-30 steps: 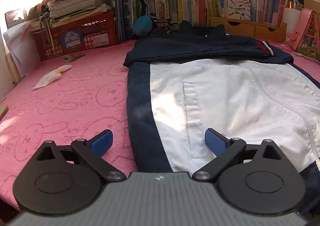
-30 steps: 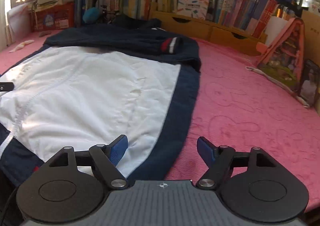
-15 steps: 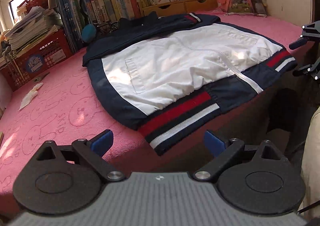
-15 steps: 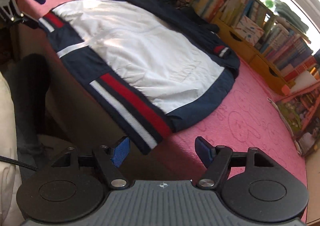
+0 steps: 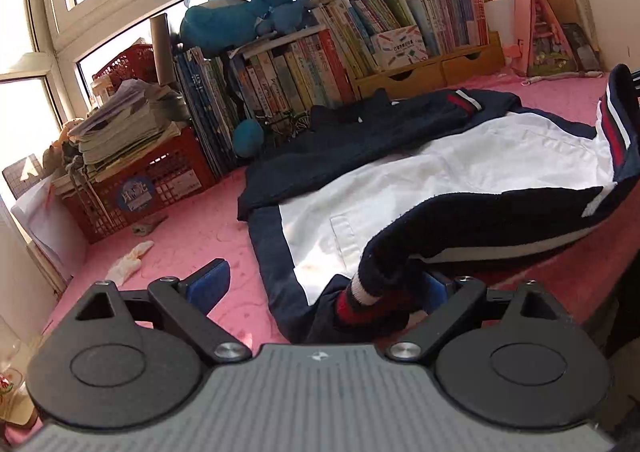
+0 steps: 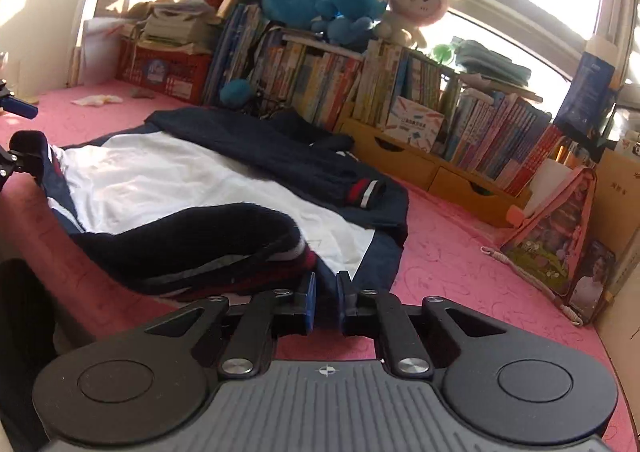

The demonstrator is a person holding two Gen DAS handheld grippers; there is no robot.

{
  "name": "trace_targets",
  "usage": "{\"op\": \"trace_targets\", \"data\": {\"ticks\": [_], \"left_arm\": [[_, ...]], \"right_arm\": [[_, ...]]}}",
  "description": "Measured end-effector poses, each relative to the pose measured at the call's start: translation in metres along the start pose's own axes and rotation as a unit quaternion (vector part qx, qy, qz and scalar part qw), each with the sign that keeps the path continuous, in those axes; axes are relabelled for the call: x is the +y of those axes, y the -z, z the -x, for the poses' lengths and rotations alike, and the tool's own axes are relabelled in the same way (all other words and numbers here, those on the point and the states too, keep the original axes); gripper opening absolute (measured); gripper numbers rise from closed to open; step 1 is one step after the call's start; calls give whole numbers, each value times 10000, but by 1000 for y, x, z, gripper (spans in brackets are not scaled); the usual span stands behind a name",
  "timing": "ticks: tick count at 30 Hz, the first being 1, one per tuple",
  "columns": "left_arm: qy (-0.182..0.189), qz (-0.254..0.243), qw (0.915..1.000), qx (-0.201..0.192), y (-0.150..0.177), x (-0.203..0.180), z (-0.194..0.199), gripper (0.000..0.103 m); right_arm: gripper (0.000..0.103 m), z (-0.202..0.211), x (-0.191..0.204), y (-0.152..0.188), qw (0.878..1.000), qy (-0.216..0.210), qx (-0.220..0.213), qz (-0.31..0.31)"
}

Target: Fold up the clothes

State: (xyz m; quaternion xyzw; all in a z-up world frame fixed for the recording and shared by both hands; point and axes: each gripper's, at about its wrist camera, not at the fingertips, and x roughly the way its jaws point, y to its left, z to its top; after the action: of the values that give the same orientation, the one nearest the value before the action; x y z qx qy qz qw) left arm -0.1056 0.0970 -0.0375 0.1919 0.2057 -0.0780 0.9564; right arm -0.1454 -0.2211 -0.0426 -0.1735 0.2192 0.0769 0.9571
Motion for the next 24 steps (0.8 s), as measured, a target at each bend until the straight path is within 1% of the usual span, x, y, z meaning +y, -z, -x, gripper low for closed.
{"op": "trace_targets", "data": {"ticks": [2, 5, 8, 9, 10, 12, 14, 17, 20, 22, 23, 24], "left_arm": [[9, 137, 9999, -26, -10, 6, -17, 96], [119, 256, 9995, 109, -11, 7, -45, 96], [255, 158, 9991, 295, -4, -1, -64, 96], [306, 154, 9988, 353, -1, -2, -68, 96], [353, 163, 9984, 410, 2, -4, -72, 96], [441, 301, 9971, 537, 6, -3, -81, 96], [529, 547, 9951, 624, 9, 2, -87, 96], [658, 952, 9905, 740, 14, 9, -95, 97], [743, 1312, 9852, 812, 18, 16, -99, 98], [750, 1423, 9834, 836, 20, 18, -100, 99], [732, 1428, 9834, 841, 20, 17, -100, 99], [712, 1417, 9837, 850, 20, 16, -100, 99]], "right_arm": [[12, -20, -11, -8, 9999, -60, 23, -143], [12, -57, -23, -11, 9987, -312, 263, -309], [14, -65, -35, -5, 9974, -507, 340, -393], [21, -62, -43, -2, 9963, -612, 383, -463], [31, -59, -51, 1, 9962, -596, 430, -475], [40, -52, -68, 6, 9958, -559, 537, -485], [42, -45, -83, 12, 9952, -509, 750, -381], [49, -32, -92, 21, 9902, -757, 1167, 90], [56, -24, -77, 29, 9803, -1011, 1441, 892], [70, -18, -52, 34, 9741, -1117, 1370, 1407], [74, -16, -40, 35, 9722, -1154, 1244, 1614], [81, -15, -29, 36, 9702, -1189, 1092, 1809]]}}
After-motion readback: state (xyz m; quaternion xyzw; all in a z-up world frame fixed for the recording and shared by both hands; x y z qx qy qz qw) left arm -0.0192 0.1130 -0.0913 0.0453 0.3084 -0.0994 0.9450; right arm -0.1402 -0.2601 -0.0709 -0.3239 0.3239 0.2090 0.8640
